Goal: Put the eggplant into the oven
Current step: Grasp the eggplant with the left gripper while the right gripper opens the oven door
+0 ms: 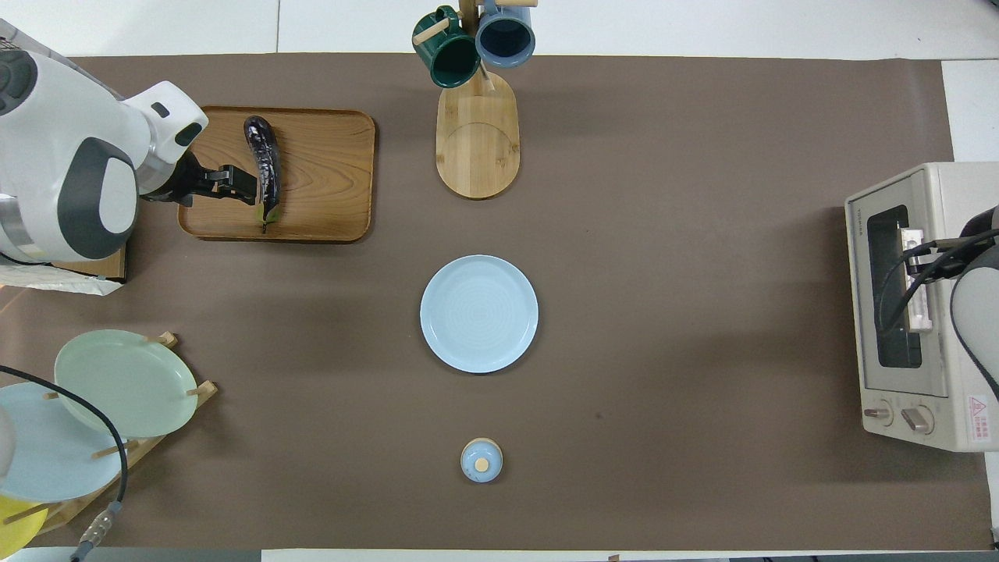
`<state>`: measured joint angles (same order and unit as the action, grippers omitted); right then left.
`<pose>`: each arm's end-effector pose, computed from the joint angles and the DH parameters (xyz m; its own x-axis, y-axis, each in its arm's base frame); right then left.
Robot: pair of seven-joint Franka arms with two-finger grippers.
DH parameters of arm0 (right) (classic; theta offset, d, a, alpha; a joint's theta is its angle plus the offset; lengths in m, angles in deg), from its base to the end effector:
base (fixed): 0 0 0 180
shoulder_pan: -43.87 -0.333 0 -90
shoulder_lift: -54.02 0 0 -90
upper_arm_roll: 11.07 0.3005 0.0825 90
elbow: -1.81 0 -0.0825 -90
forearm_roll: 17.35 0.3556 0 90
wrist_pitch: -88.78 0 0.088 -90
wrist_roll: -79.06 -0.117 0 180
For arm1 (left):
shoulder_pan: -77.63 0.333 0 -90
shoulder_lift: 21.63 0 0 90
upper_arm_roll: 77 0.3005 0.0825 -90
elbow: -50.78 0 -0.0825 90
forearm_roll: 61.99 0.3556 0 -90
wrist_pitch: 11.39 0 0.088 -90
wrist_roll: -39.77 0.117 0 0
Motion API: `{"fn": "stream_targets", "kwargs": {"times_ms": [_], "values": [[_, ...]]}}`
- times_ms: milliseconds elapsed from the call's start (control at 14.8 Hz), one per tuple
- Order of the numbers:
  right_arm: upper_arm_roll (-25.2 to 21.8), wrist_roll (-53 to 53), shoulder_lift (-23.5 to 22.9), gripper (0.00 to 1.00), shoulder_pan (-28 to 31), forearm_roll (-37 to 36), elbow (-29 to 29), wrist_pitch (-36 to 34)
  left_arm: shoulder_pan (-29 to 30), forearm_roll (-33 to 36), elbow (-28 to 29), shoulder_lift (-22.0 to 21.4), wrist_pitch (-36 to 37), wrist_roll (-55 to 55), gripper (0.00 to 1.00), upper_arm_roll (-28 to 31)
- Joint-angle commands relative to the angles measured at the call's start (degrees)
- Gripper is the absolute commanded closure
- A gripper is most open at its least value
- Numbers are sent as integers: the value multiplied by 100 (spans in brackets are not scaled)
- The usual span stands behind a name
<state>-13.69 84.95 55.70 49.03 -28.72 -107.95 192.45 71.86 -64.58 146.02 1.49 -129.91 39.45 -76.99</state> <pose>0.5094 -0.0883 0.4821 0.9949 0.0125 -0.0999 0.0302 -0.9838 0.1768 0.6309 -0.0664 0.3640 0.9973 -0.0733 0.0021 -0.0733 -0.9965 0.0397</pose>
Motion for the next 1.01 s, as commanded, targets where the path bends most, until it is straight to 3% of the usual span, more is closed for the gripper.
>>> {"fn": "stream_targets", "kwargs": {"times_ms": [0,608,945], "values": [[69,-114,17,100,73,-305,-222,250,-117,-23,-742,674,-22,120,0,52],[69,-88,34,100,126,-305,-678,707,-187,-84,-297,870,-1155,173,1,43],[95,-123,8,100,-85,-25,-1047,1137,-258,-128,-120,843,-1288,173,14,43]]}}
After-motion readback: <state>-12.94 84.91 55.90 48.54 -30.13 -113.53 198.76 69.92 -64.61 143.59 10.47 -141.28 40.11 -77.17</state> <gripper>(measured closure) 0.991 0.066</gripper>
